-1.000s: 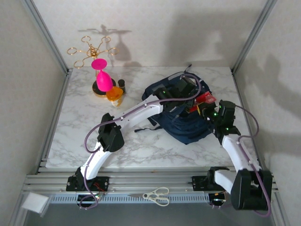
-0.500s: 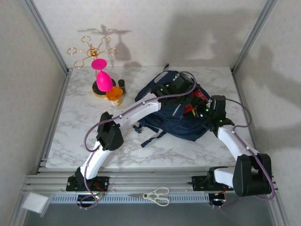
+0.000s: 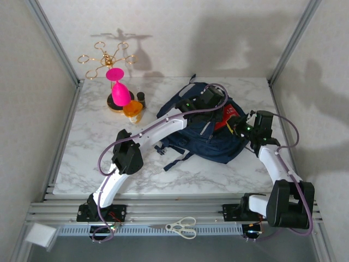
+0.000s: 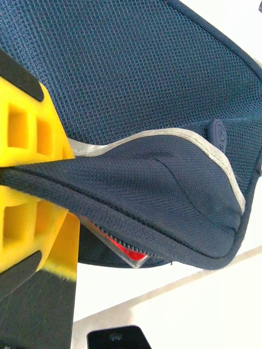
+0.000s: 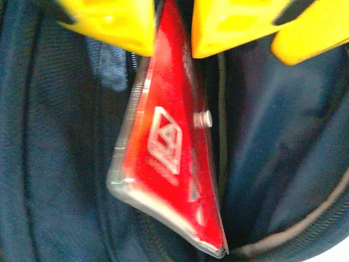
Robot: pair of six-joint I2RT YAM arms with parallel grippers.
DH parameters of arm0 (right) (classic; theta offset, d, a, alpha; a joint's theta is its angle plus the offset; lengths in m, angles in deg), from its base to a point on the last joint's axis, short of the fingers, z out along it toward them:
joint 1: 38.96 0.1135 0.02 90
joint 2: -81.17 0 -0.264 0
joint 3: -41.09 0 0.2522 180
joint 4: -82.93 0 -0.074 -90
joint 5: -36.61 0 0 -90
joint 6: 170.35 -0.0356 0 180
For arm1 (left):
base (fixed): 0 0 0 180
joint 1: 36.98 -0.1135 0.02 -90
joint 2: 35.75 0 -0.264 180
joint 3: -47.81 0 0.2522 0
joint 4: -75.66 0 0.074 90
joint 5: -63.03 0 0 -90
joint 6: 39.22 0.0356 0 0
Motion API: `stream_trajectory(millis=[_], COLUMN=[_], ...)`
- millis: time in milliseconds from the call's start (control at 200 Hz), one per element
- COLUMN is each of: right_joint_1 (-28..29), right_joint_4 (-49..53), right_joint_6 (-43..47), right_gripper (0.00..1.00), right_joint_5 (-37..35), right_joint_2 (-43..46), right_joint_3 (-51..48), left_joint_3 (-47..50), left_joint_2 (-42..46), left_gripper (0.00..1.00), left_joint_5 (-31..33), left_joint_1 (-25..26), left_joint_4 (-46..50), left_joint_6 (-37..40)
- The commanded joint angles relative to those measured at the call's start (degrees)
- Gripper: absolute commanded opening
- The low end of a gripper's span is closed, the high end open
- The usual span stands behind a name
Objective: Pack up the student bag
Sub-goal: Place the loose stationery in the student bag, then close the student bag at the center of the table.
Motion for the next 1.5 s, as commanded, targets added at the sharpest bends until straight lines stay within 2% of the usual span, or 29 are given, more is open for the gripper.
stream_trajectory(millis=[0, 105, 190, 320, 441, 556, 661, 721, 821, 886, 951, 1031, 1167, 1262, 1292, 1332, 1412, 1497], right_joint_1=[0.1, 0.2, 1.7, 7.6, 8.8, 7.2, 1.1, -3.1, -7.3, -7.5, -7.0, -5.7, -2.5, -2.0, -2.1, -2.2, -2.5, -3.4], right_joint_4=[0.9, 1.8, -3.9, -7.4, -11.7, -4.7, -1.3, 1.2, 6.6, 9.6, 7.6, 8.1, 8.9, 7.8, 8.3, 9.8, 15.8, 25.1], right_joint_6=[3.6, 4.2, 1.8, 0.4, -0.8, 3.5, 4.6, 5.5, 9.3, 11.2, 10.4, 10.4, 9.4, 9.3, 9.6, 10.1, 12.0, 13.7], right_gripper=[0.22, 0.23, 0.23, 0.18, 0.13, 0.16, 0.18, 0.23, 0.25, 0.23, 0.21, 0.22, 0.23, 0.2, 0.2, 0.21, 0.3, 0.31], right_joint_5=[0.8, -2.0, -1.4, -3.5, -1.2, -5.7, -0.6, 0.3, 0.9, 1.6, 3.0, -0.6, -2.5, -0.2, -0.1, -1.6, -7.6, -14.5], right_joint_2=[-2.7, -4.7, -5.5, -10.4, -12.8, -6.6, -0.7, 2.2, 0.6, -3.4, -5.8, -7.4, -10.7, -13.4, -12.9, -11.2, -6.8, -3.4], right_joint_3=[3.0, 4.9, 4.2, 7.1, 7.4, 7.9, 6.3, 5.4, 7.5, 10.6, 11.3, 13.4, 16.1, 16.4, 16.6, 16.5, 16.7, 18.4], left_joint_3=[-0.7, -0.9, -1.1, -2.0, -2.1, -1.0, -0.8, -0.8, -0.4, -0.1, 0.0, 0.2, 0.1, 1.0, 1.4, 1.3, 2.5, 10.5], left_joint_2=[2.6, 3.0, 3.1, 2.9, 2.7, 2.8, 2.1, 1.9, 2.0, 2.1, 1.9, 1.8, 1.7, 1.6, 1.5, 1.2, 1.8, 6.4], left_gripper=[0.0, 0.0, 0.0, 0.0, 0.0, 0.0, 0.0, 0.0, 0.0, 0.0, 0.0, 0.0, 0.0, 0.0, 0.08, 0.25, 0.35, 0.44], left_joint_5=[-3.0, -3.2, -3.4, -4.7, -1.5, -3.1, -1.7, -2.2, -2.4, -3.1, -3.6, -3.6, -5.2, -7.0, -7.7, -8.5, -13.3, -22.2], left_joint_1=[0.4, 0.8, 1.0, 1.2, 0.4, -0.2, -0.2, -0.4, -0.1, 0.1, 0.2, 0.3, 0.4, 0.7, 0.8, 0.6, -0.3, -1.2], left_joint_4=[-5.8, -5.8, -5.7, -5.9, -4.5, -6.1, -6.0, -5.8, -5.8, -6.0, -6.0, -5.8, -5.8, -6.2, -6.3, -5.2, -4.8, -11.7], left_joint_6=[0.0, 2.6, 4.8, 8.4, 7.5, 5.8, 6.5, 6.3, 6.5, 6.6, 6.5, 6.5, 6.5, 6.7, 6.6, 6.5, 5.4, 4.0])
